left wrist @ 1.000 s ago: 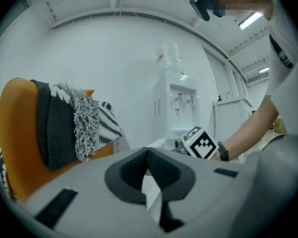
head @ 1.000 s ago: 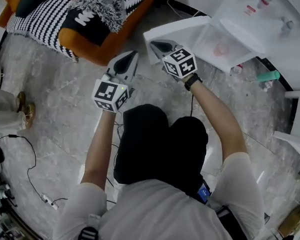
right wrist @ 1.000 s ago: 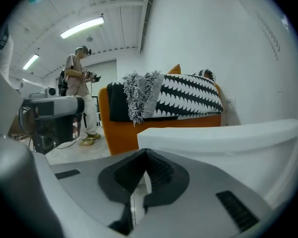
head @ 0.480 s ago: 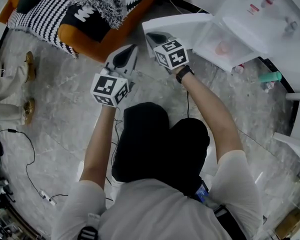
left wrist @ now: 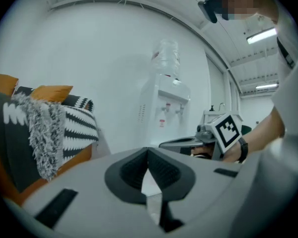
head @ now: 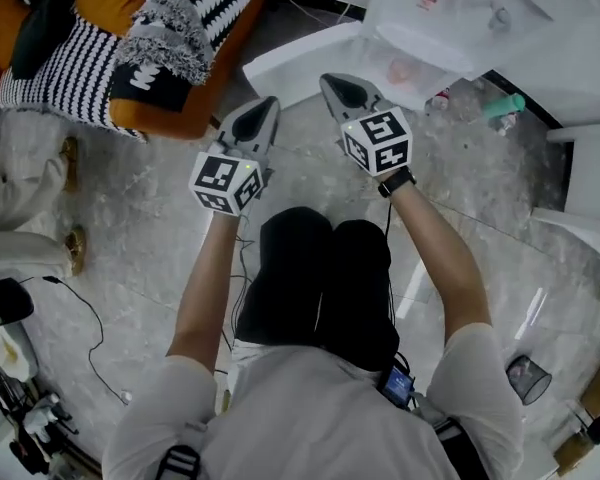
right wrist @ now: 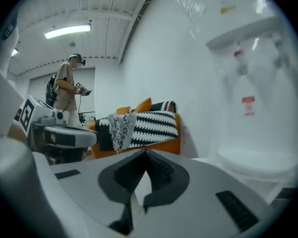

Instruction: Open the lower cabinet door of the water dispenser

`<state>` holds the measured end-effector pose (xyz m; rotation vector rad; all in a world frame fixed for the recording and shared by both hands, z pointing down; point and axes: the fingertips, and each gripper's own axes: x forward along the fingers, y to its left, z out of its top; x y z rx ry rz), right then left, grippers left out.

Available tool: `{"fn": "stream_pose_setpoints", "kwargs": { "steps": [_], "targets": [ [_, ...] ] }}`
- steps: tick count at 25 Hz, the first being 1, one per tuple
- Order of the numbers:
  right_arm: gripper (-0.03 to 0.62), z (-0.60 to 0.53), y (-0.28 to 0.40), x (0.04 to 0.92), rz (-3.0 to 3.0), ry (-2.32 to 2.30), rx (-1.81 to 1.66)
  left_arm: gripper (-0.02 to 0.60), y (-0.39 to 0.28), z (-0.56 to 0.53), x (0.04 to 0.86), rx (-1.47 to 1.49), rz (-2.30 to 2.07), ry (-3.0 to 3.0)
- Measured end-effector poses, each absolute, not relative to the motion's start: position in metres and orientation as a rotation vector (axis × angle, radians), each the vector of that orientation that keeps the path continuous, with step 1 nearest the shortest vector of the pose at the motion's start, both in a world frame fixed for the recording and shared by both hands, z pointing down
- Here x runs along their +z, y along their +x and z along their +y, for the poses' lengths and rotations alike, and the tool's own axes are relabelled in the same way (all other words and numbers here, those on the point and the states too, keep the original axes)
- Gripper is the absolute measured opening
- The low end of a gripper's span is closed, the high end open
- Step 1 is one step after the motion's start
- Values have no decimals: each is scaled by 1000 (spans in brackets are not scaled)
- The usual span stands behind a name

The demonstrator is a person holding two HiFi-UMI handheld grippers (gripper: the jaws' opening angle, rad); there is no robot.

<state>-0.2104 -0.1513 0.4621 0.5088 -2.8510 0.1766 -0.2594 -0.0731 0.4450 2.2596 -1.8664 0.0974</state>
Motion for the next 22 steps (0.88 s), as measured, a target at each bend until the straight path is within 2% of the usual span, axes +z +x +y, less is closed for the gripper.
{"fn": "stream_pose_setpoints", "kwargs": {
  "steps": [5,11,18,22],
  "targets": [
    [8,-147,-114,346,-2794,807,183,11,-186,-88,347,121,-1664,2383],
    [8,-92,-35,198,-2677,1055,220,11,-118,-60,192,107,-1501,2452],
    [8,-22,28,15,-2609,1338,290,12,-80,-8,15,88,-1427,2524],
    [8,14,48,-55,-2592,1449,243,11,-64,25,-47,74,-1426,2594]
  ]
}}
